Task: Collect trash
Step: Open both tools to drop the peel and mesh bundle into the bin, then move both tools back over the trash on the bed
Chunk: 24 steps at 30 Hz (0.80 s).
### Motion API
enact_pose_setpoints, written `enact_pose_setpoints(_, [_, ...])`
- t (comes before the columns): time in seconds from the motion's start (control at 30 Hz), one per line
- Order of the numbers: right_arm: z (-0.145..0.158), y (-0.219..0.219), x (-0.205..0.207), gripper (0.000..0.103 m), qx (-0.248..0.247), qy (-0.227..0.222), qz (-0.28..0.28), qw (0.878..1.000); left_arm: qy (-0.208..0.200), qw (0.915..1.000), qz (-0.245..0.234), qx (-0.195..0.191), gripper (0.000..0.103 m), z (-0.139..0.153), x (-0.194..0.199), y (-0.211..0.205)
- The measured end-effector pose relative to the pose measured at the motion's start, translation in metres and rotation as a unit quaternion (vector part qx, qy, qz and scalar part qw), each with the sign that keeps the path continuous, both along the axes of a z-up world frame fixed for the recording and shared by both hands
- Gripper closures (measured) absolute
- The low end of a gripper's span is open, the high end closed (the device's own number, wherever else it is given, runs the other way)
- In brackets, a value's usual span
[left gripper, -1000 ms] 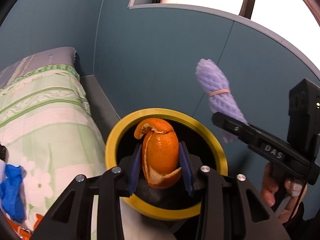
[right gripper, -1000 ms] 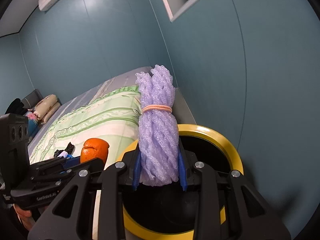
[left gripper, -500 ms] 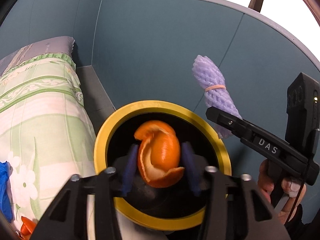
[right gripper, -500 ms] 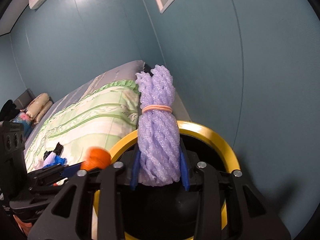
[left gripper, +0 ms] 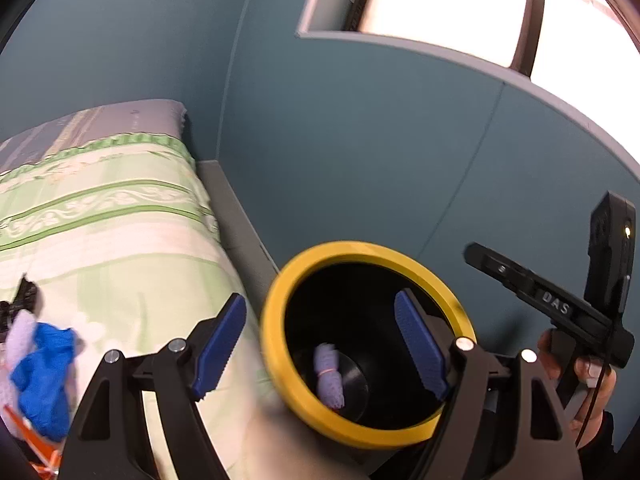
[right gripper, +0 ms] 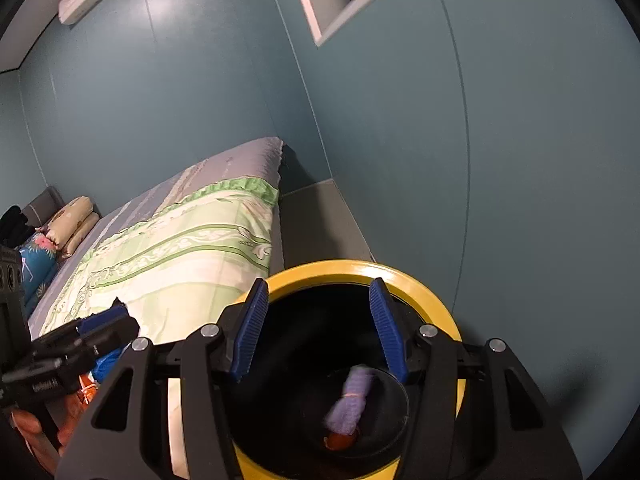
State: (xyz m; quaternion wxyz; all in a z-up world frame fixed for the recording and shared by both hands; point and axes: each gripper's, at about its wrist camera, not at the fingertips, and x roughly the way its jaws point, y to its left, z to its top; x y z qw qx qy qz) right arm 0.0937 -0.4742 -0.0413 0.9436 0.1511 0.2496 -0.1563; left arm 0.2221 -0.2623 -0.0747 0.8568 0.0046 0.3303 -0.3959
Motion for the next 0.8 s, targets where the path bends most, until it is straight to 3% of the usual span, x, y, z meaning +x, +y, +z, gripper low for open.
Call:
enact_pose_setpoints(0.47, [0.045, 0.1, 0.008, 0.048, -0.05, -0.044, 0.11, 0.992, -0.054, 0.9918, 0.116, -0.001, 0.029, 0.049, 0.009, 0.134])
enact_pose_setpoints(0.8, [0.037, 0.18, 0.037, 0.043, -0.063, -0.031, 0.197, 0.978, -0.06, 0.9732, 0.219, 0.038, 0.023, 0.048, 0.026, 0.24])
